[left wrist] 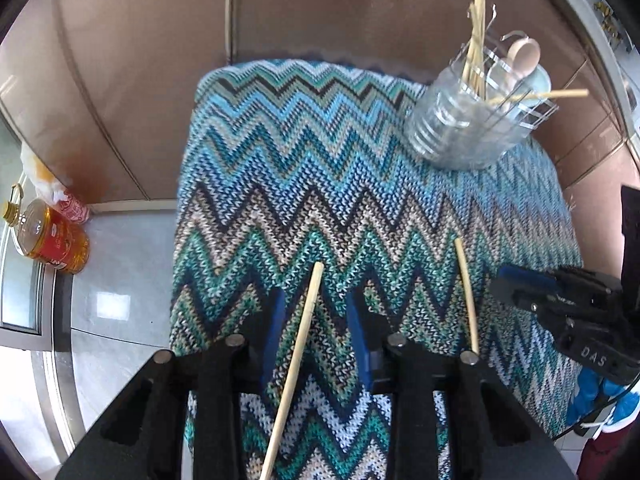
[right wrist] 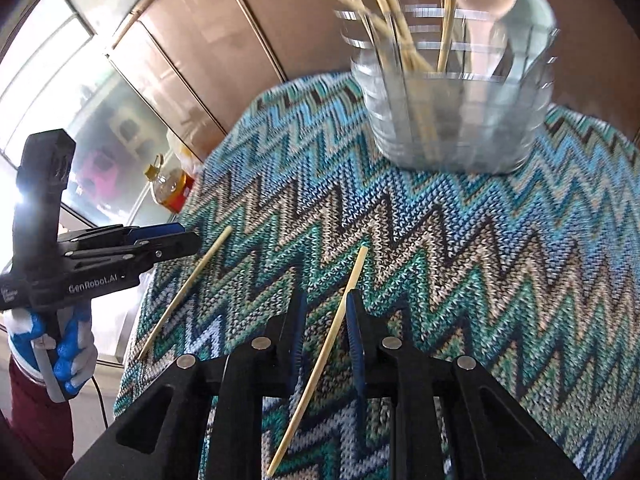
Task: Organize utensils
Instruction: 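Close the left tool on a chopstick while the right tool grasps the last chopstick, then lift both chopsticks into the wire holder while both tools open to release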
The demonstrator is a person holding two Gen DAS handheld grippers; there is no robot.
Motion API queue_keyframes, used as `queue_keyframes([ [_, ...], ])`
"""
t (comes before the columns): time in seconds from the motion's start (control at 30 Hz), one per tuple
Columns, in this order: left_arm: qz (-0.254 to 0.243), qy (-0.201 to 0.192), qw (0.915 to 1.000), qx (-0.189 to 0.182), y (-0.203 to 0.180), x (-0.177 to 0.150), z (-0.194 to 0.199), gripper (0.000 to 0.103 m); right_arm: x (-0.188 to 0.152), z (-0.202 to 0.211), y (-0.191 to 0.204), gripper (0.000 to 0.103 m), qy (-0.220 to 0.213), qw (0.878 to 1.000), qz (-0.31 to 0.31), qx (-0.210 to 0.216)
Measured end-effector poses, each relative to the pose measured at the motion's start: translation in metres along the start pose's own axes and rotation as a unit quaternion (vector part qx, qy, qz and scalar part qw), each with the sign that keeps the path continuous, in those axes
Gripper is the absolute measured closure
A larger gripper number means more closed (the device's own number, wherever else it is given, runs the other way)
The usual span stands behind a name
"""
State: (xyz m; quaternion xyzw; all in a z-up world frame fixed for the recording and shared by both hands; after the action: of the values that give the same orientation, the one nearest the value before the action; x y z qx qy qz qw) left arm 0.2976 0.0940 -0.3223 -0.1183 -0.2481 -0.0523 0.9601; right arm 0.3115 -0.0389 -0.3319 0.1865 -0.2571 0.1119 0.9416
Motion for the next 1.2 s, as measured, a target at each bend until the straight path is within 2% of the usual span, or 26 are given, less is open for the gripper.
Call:
queue_keyframes([
  [0.17, -0.009, 0.021, 0.9997, 0.002, -0.002, -0.002, -0.016, 0.082, -0.001, -0.02, -0.007, 0.085, 0.033, 0.999, 0.007, -0.005],
  [0.4, -0.025, 0.042, 0.9987, 0.013, -0.005, -0.007, -0.03, 0.086, -0.005, -0.041, -0.013, 0.087, 0.065, 0.998, 0.017, -0.019],
  [0.67, -0.014, 0.053, 0.9984, 0.011, -0.007, -0.011, -0.041, 0.09, -0.006, -0.052, -0.005, 0.087, 0.074, 0.996, 0.033, -0.034],
  [0.93, 0.006, 0.053, 0.9984, 0.017, -0.002, -0.01, -0.04, 0.098, -0.004, -0.062, 0.0, 0.094, 0.069, 0.997, 0.016, -0.037],
  [1.1, 0.019, 0.028, 0.9992, 0.02, 0.001, -0.007, -0.017, 0.098, -0.01, -0.043, 0.0, 0.098, 0.055, 0.998, 0.003, -0.019],
  [1.2, 0.016, 0.012, 0.9995, 0.025, -0.003, -0.005, 0.002, 0.098, -0.013, -0.02, 0.005, 0.098, 0.028, 1.0, 0.0, -0.003],
])
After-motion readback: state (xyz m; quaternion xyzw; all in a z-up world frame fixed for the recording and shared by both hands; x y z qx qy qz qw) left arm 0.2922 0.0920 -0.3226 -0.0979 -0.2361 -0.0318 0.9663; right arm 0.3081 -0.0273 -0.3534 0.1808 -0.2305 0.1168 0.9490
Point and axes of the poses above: each gripper's, at about its wrist camera, not at the fingertips, and z roughly against the way its jaws point, y to its left, x to its top, the point moved 10 cm from there along -z, roughly the way its jaws point, and after that the axes turned 9 degrees about -y, right-handed, at the moved point
